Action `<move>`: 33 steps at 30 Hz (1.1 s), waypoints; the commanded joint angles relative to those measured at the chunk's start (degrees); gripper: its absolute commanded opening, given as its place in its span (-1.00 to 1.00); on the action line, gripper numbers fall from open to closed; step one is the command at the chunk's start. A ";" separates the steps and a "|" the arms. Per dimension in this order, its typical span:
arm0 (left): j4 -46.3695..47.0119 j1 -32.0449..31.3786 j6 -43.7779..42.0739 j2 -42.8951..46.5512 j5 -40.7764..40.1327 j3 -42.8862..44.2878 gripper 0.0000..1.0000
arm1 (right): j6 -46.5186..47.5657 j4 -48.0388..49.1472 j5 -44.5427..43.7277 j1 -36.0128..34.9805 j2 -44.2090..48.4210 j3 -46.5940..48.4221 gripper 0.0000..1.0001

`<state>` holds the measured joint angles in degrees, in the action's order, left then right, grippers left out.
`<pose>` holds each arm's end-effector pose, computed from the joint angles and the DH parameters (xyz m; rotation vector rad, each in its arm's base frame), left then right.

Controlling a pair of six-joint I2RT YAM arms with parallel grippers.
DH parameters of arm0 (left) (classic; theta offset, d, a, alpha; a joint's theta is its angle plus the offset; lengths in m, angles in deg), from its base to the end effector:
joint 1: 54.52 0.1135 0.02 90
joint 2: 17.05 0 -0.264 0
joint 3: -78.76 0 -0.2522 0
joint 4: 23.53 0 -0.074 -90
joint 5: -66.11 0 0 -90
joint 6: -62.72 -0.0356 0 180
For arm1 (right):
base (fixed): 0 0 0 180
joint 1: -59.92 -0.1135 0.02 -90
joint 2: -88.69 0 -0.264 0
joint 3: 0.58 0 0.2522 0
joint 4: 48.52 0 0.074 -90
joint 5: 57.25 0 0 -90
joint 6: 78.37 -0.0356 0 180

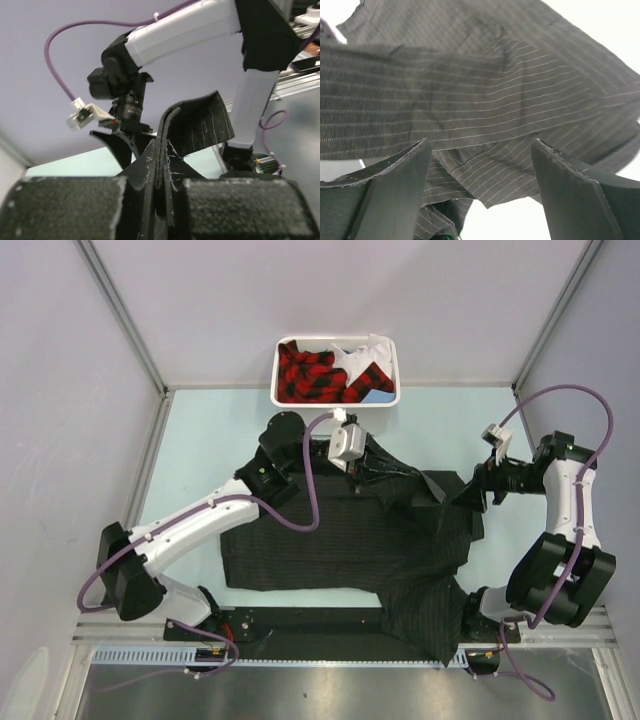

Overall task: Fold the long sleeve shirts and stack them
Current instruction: Fold the shirt

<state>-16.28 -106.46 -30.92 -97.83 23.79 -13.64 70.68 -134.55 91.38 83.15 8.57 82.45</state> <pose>0.1785 -0.2707 0.4279 1.2848 0.8244 -1.2321 0.2304 -0.0658 0.2945 -0.7617 2.1108 0.8597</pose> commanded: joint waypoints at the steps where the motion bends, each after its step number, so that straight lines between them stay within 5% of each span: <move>1: 2.63 0.18 4.69 -1.84 7.85 5.17 -0.81 | 8.99 -1.05 2.72 -0.02 3.38 -2.47 0.67; 4: -3.59 -0.70 1.02 -1.93 11.03 6.05 -0.82 | 4.86 2.30 2.36 0.42 2.34 -1.87 0.60; 7: -10.19 -1.84 -5.13 0.08 9.98 3.51 -0.81 | -0.32 4.06 4.38 -0.89 -1.00 1.82 0.32; 14: -14.24 -5.26 -11.65 2.37 7.34 -2.82 -0.78 | -17.11 16.27 0.27 -17.47 -6.18 -1.76 -0.43; 24: -17.33 -10.02 -13.95 4.49 4.80 -1.59 -0.65 | -23.19 21.21 -10.72 -28.75 -23.93 -4.15 -0.67; 29: -8.91 -9.93 -3.05 0.36 -3.28 -1.69 -0.74 | -22.31 18.14 -16.78 -32.19 -28.69 -1.26 -0.71; 33: -10.90 -9.93 -5.22 -0.62 -2.24 0.16 -0.86 | -18.46 13.58 -18.82 -30.00 -27.55 0.06 -0.70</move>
<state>-28.82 -116.34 -37.24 -97.74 23.40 -16.15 48.91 -116.25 76.25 51.39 -20.52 79.18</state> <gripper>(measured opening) 0.079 0.143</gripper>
